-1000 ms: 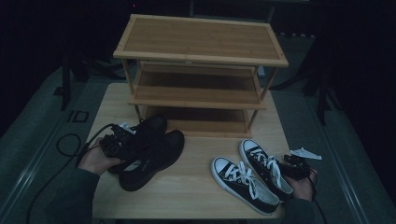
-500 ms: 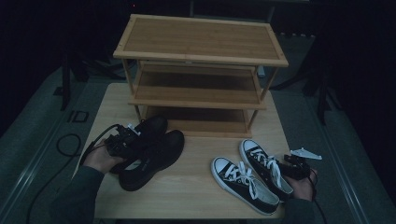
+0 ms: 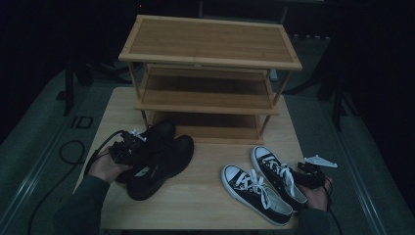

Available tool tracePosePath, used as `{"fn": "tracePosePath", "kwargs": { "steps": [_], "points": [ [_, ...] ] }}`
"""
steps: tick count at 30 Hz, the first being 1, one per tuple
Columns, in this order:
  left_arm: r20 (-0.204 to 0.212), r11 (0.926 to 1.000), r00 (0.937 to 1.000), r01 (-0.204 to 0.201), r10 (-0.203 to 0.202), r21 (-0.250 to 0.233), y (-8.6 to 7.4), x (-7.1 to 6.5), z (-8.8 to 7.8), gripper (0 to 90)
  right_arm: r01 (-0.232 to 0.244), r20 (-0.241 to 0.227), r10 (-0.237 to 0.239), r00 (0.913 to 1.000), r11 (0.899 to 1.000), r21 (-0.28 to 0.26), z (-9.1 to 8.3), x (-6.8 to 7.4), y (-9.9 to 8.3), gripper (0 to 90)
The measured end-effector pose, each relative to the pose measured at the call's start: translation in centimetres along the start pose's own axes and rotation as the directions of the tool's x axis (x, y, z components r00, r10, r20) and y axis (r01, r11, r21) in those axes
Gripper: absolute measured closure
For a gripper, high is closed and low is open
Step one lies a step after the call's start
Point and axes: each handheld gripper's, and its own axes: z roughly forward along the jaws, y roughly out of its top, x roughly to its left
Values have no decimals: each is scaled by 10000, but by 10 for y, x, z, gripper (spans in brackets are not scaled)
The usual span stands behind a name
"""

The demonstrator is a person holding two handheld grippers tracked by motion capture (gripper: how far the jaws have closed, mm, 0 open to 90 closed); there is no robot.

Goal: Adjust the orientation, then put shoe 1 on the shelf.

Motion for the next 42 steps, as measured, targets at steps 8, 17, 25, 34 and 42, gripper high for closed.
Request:
{"fn": "tracePosePath", "kwargs": {
  "steps": [8, 17, 25, 34, 42],
  "points": [
    [-20, 9993, 9999, 131, -132, -362, 5, -4, -4, 857, -11, -5, 11, 10000, 10000, 1, 0, 0, 0, 378],
    [-106, 9972, 9997, 232, -240, -707, 11, -7, -9, 857, -13, -4, 13, 10000, 10000, -1, 0, 0, 0, 378],
    [-140, 9965, 9998, 146, -158, -817, 19, -11, -11, 856, -17, -11, 17, 10000, 10000, -2, 0, 0, 0, 378],
    [-77, 9956, 9997, 211, -219, -910, 29, -14, -10, 856, -20, -21, 20, 10000, 10000, -5, 0, 0, 0, 378],
    [-132, 9949, 9997, 210, -224, -985, 39, -17, -9, 856, -34, -30, 34, 10000, 10000, -9, 0, -1, 0, 377]
  ]
}}
